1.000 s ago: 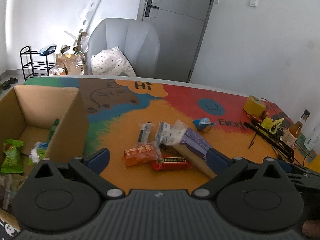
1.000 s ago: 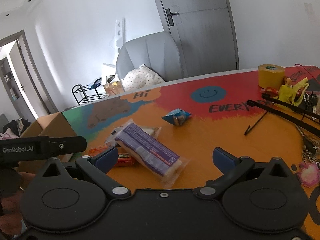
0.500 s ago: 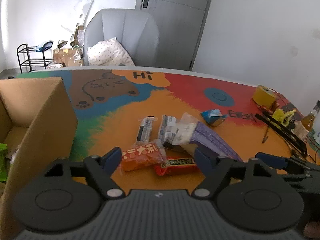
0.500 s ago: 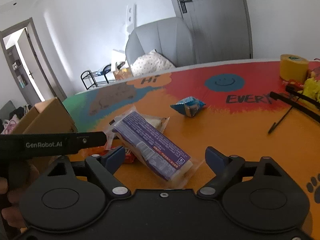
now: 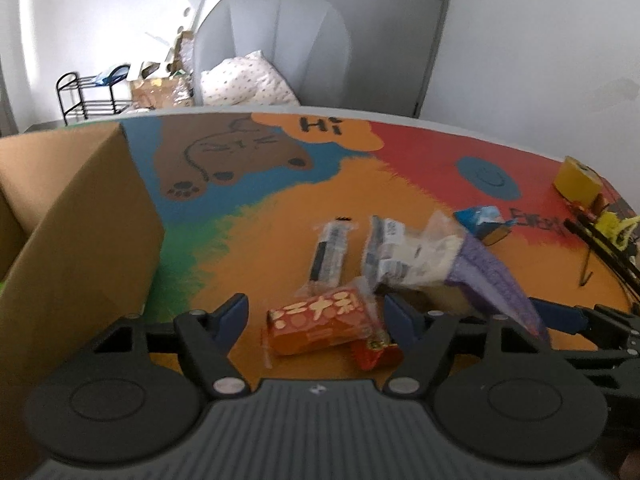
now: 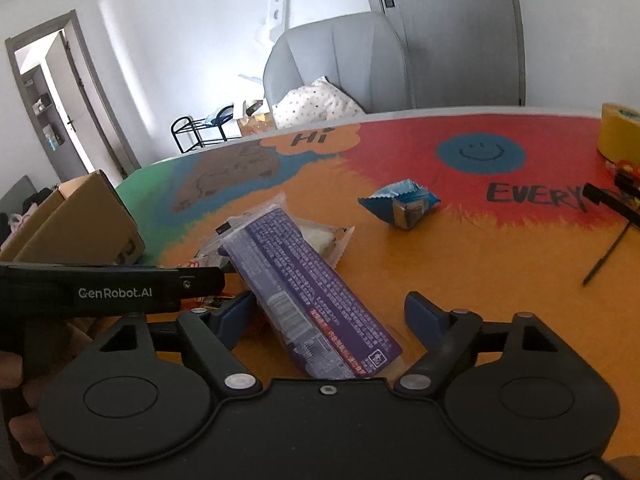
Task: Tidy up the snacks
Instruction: 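Grasp the purple bread pack with the right gripper while the left grasps the orange-red snack, then lift and carry both held snacks toward the cardboard box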
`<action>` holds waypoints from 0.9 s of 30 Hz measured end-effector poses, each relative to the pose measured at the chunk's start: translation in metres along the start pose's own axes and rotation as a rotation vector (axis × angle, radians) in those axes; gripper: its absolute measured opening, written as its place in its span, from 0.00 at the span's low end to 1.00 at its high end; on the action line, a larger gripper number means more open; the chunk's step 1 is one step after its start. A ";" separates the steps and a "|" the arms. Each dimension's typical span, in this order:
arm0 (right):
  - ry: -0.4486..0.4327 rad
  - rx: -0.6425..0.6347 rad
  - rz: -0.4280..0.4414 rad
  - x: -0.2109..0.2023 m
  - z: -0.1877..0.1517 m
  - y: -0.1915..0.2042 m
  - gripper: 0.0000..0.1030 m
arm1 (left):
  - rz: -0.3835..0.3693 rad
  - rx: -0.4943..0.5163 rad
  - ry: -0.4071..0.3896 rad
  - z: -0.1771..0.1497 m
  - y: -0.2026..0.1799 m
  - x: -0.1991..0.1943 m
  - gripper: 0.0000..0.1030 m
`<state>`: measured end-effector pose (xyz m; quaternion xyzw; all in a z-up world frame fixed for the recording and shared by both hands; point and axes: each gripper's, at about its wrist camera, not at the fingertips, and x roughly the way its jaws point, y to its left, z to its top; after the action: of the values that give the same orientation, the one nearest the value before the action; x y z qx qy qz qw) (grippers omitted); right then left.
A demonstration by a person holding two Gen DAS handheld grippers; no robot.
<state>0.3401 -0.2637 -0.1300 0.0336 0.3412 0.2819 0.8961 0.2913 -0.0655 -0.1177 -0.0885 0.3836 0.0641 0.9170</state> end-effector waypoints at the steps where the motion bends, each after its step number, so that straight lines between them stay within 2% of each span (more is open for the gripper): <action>1: -0.002 -0.003 0.003 0.000 0.000 0.000 0.68 | -0.003 -0.007 0.000 -0.001 0.001 0.000 0.71; 3: -0.002 0.004 0.014 -0.002 0.000 0.000 0.61 | -0.008 -0.018 0.001 -0.002 0.003 0.001 0.71; 5: 0.000 0.012 0.025 -0.003 0.001 -0.001 0.50 | -0.015 -0.032 0.007 -0.003 0.003 0.001 0.69; 6: 0.004 0.019 0.030 -0.004 0.001 -0.002 0.44 | -0.020 -0.037 0.009 -0.003 0.003 0.002 0.67; 7: 0.004 0.027 0.034 -0.005 0.001 -0.003 0.40 | -0.020 -0.033 0.008 -0.003 0.003 0.001 0.59; 8: 0.003 0.033 0.035 -0.007 0.000 -0.003 0.40 | -0.006 -0.022 0.012 -0.003 0.002 0.001 0.54; 10: 0.001 0.044 0.029 -0.008 -0.001 -0.002 0.39 | -0.002 -0.019 0.015 -0.004 0.001 -0.001 0.49; 13: -0.008 0.047 0.016 -0.011 -0.001 0.001 0.38 | -0.022 -0.025 0.018 -0.007 0.003 -0.005 0.47; 17: -0.037 0.055 0.014 -0.021 0.000 0.003 0.37 | -0.037 -0.030 0.010 -0.007 0.005 -0.013 0.46; 27: -0.112 0.052 0.034 -0.045 0.008 0.014 0.32 | -0.055 0.007 -0.099 0.007 -0.002 -0.057 0.46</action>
<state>0.3114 -0.2747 -0.0935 0.0786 0.2969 0.2858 0.9077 0.2569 -0.0686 -0.0717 -0.0924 0.3356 0.0418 0.9365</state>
